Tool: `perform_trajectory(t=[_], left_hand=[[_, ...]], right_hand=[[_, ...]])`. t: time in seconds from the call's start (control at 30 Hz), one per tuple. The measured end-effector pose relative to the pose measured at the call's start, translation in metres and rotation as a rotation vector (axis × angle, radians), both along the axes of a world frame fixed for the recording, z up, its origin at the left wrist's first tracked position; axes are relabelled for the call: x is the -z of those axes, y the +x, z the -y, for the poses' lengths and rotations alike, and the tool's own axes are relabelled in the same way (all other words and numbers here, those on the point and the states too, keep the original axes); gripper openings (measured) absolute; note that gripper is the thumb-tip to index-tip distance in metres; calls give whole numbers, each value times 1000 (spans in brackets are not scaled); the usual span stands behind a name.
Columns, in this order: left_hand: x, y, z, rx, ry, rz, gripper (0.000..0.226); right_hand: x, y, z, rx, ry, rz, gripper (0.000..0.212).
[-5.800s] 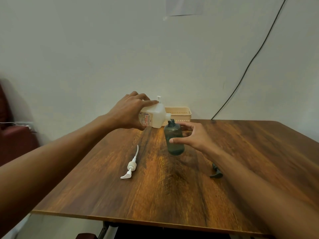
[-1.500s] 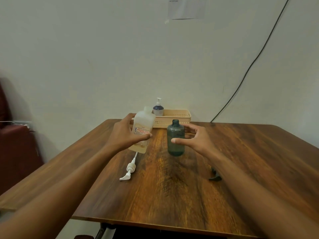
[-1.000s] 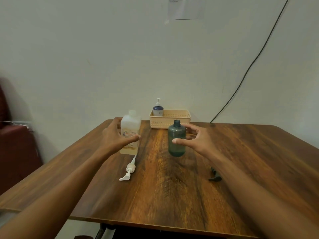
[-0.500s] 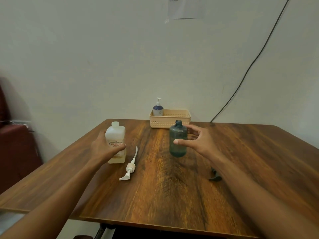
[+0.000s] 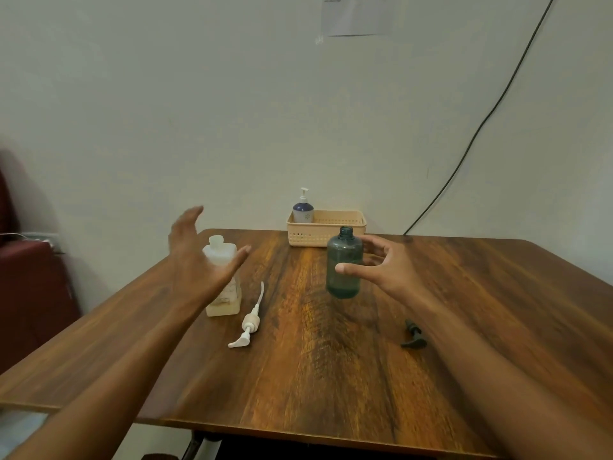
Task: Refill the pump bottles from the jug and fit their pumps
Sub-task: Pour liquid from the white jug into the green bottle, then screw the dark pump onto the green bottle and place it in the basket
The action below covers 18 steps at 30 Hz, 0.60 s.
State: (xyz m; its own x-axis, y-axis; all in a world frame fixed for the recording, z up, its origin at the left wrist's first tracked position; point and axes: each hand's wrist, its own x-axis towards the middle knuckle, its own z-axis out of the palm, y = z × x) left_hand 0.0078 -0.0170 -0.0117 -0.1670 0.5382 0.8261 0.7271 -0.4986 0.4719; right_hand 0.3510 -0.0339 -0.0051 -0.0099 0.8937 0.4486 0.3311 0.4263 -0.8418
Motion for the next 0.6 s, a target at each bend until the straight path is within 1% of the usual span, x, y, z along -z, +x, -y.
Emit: perform_trajectory(t=[0.03, 0.07, 0.1, 0.2, 0.27, 0.33, 0.4, 0.5, 0.6], left_hand=[[-10, 10, 6, 46, 73, -61, 99], [-18, 22, 13, 106, 89, -115, 96], [-25, 35, 20, 181, 50, -159, 96], [-32, 76, 31, 409, -159, -249, 99], [-29, 100, 31, 471, -265, -269, 102], [-25, 118, 29, 499, -319, -239, 101], [-20, 131, 26, 528, -335, -175, 93], [-16, 141, 26, 524, -297, -102, 84], [-14, 144, 27, 516, -279, -56, 79]], right_hand=[[-2, 0, 1, 1, 3, 6, 83], [-4, -1, 2, 1, 6, 12, 82], [-7, -3, 4, 1, 10, 17, 81], [-14, -6, 9, 5, 32, 31, 83], [-17, -8, 13, 0, 46, 24, 89], [-20, -10, 17, 0, 56, 30, 91], [-22, -11, 21, 1, 58, 37, 87], [-25, -9, 23, 2, 60, 31, 82], [-26, -6, 23, 5, 60, 38, 79]])
